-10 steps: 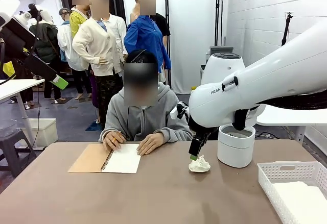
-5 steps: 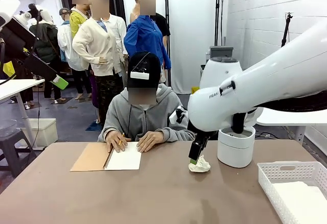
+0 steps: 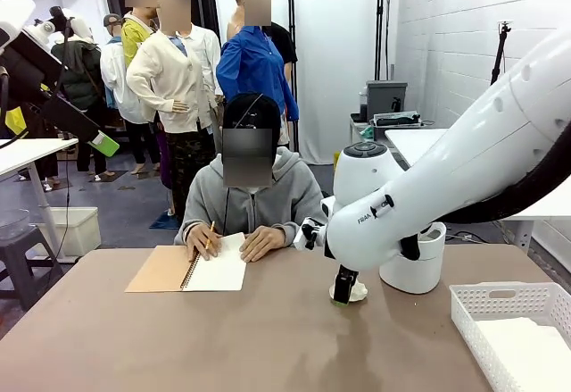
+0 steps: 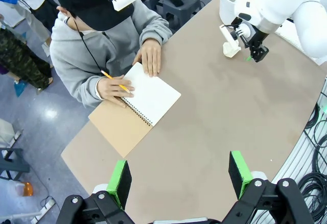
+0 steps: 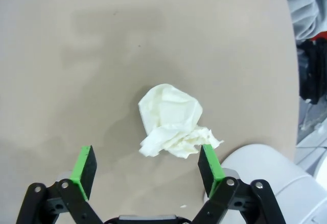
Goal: Sort the paper based on its condition.
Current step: If a person hands you a paper, place it in the Organizing basket , and if it's crumpled, put it in the Trash can.
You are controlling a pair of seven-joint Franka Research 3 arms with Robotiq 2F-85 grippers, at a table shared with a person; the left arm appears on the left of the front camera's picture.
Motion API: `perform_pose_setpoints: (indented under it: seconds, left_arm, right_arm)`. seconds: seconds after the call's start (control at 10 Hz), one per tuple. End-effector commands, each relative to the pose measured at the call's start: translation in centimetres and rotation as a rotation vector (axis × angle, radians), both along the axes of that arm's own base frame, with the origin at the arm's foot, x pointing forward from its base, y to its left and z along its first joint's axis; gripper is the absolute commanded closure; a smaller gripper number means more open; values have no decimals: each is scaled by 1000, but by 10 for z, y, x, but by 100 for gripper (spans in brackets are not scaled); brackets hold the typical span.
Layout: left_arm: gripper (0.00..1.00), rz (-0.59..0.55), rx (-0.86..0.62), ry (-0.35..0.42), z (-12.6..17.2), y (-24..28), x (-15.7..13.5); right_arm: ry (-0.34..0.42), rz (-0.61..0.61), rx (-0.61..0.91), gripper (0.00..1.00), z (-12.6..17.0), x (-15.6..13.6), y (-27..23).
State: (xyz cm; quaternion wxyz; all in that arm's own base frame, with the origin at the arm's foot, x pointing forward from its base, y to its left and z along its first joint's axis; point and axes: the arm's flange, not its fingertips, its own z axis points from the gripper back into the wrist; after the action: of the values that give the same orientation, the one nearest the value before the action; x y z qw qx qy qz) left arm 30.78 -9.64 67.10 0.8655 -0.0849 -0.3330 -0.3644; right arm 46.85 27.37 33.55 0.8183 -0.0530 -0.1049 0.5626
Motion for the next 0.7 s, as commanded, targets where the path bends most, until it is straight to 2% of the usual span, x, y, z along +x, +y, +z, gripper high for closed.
perform_pose_setpoints:
  seconds: [0.0,0.3,0.6]
  left_arm:
    - [0,-3,-7,2,0,1,0]
    - [0,-3,-7,2,0,1,0]
    - [0,-3,-7,2,0,1,0]
  right_arm:
    - [-26,-3,3,0,-6,19,12]
    - [50,3,1,0,-20,38,11]
    - [62,-9,-23,0,-30,43,9]
